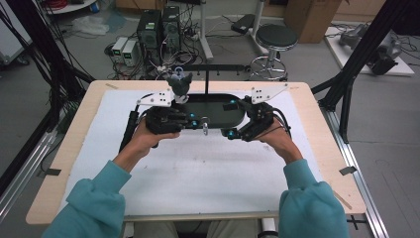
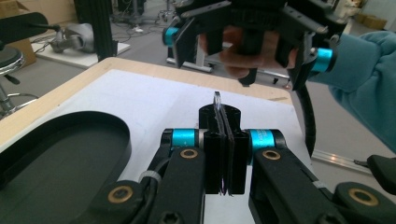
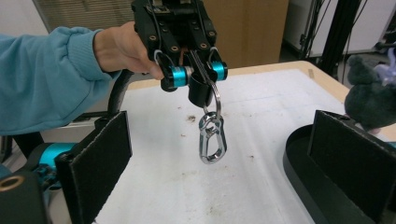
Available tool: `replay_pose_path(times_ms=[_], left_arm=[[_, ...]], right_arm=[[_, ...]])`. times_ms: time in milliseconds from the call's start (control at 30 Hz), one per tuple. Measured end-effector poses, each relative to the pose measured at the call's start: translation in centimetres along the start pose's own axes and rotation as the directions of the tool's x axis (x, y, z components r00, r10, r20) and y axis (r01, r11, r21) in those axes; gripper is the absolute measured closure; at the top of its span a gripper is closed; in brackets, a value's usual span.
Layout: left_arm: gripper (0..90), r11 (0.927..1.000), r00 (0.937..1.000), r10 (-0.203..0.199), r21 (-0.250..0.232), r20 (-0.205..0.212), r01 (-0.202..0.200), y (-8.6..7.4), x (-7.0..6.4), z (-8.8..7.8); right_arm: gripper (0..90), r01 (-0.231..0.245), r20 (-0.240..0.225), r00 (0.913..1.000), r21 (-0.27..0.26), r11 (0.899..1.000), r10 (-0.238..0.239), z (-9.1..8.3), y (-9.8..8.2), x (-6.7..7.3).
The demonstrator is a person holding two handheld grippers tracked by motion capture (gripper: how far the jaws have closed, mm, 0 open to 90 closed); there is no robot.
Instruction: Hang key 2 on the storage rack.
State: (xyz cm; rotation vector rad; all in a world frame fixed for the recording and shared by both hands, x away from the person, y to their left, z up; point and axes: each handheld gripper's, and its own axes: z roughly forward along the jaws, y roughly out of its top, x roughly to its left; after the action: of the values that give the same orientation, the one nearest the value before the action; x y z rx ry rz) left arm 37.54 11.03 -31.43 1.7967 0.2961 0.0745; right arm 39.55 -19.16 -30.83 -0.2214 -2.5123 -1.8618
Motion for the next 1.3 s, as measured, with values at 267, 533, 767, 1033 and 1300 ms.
replay_pose_path(times_ms=[267,533,767,1033,1300], left_arm=[[88.1,0.9999,0.9996,0.011,-0.005,0.026,-0.011,0.0,-0.4,0.5],[88.1,0.9998,0.9989,0.016,-0.013,0.045,-0.015,0.1,-0.7,0.6],[88.1,0.9997,0.9984,0.022,-0.014,0.052,-0.022,0.1,-0.9,0.7],[88.1,0.9995,0.9981,0.030,-0.007,0.053,-0.029,0.2,-1.0,0.6],[88.1,0.9992,0.9976,0.040,-0.003,0.057,-0.040,0.2,-1.0,0.6]], right_arm=[[26.2,0.030,-0.057,0.9980,0.026,0.999,-0.028,1.0,0.0,0.0],[46.3,0.032,-0.076,0.9967,0.015,0.999,-0.031,0.8,0.4,0.0],[57.2,0.050,-0.098,0.9940,0.012,0.999,-0.048,0.9,0.6,0.1],[69.0,0.070,-0.119,0.9906,0.015,0.997,-0.068,1.1,0.7,0.2],[79.8,0.103,-0.111,0.9887,0.024,0.994,-0.100,1.0,0.9,0.5]])
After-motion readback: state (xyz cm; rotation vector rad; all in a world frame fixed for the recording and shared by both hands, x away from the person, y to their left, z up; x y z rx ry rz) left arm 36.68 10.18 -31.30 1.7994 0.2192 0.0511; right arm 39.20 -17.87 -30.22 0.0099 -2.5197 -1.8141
